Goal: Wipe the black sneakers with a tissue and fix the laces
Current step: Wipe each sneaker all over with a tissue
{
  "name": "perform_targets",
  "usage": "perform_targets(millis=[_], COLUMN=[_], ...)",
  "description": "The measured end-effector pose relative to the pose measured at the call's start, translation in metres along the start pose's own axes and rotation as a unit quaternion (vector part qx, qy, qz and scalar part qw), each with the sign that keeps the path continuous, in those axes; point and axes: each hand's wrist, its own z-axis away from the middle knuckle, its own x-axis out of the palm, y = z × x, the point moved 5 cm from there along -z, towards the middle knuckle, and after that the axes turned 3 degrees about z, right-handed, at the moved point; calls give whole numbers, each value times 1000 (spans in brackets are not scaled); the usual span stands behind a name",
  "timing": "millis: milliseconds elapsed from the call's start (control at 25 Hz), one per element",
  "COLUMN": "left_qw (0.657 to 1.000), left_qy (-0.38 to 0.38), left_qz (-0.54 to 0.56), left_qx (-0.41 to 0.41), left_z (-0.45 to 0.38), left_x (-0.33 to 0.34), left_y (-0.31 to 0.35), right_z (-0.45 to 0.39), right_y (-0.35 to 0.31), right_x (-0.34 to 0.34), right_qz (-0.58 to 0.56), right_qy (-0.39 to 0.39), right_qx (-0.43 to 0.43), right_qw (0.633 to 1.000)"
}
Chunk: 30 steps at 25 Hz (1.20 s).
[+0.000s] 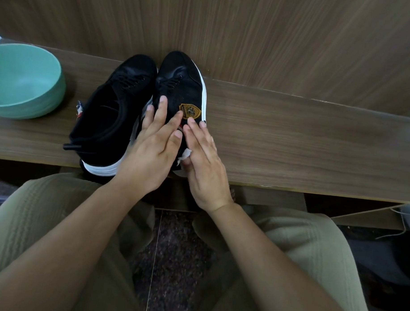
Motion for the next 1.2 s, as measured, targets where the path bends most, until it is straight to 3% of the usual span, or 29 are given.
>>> perform_targets(millis=[120, 280, 480, 560, 640, 680, 800, 880, 920, 960, 1000, 1080, 1120, 1200], left_qw=[1000, 1000, 995, 994, 993, 992, 980, 980, 982, 982, 981, 982, 984, 986], left_qy=[0, 2, -24, -41, -72, -100, -168, -109, -69, -44, -36, -54, -66, -81], left_qz=[-2, 18, 91, 92, 87, 68, -106, -162, -169, -174, -179, -159, -130, -96], left_qx=[-1, 12, 10, 32, 33, 31, 5, -34, -48, -56, -62, -84, -100, -110], left_z=[2, 2, 0, -2, -6, -5, -1, -20, -34, -48, -59, -73, -75, -76], left_x=[0, 1, 5, 11, 13, 16, 20, 12, 8, 6, 8, 20, 26, 33], left_y=[0, 2, 6, 15, 23, 25, 29, 34, 37, 39, 39, 29, 23, 12], right_z=[-22, -90, -30, 0, 0, -6, -22, -36, -47, -60, -73, -99, -106, -110], right_y=[9, 34, 5, 6, 29, 42, 65, 74, 78, 79, 81, 75, 72, 79], right_x=[-9, -11, -15, -37, -59, -67, -78, -78, -77, -77, -77, -69, -51, -16], right_qz=[-101, -82, -85, 43, 33, -64, -326, -470, -512, -514, -479, -302, -206, -52], right_qy=[30, -70, -109, -73, 15, 54, 119, 110, 108, 114, 122, 93, 27, -108], right_qx=[117, 183, 143, 135, 219, 274, 387, 405, 393, 367, 328, 199, 125, 60], right_qw=[988, 977, 980, 987, 975, 958, 854, 777, 756, 767, 805, 928, 970, 991])
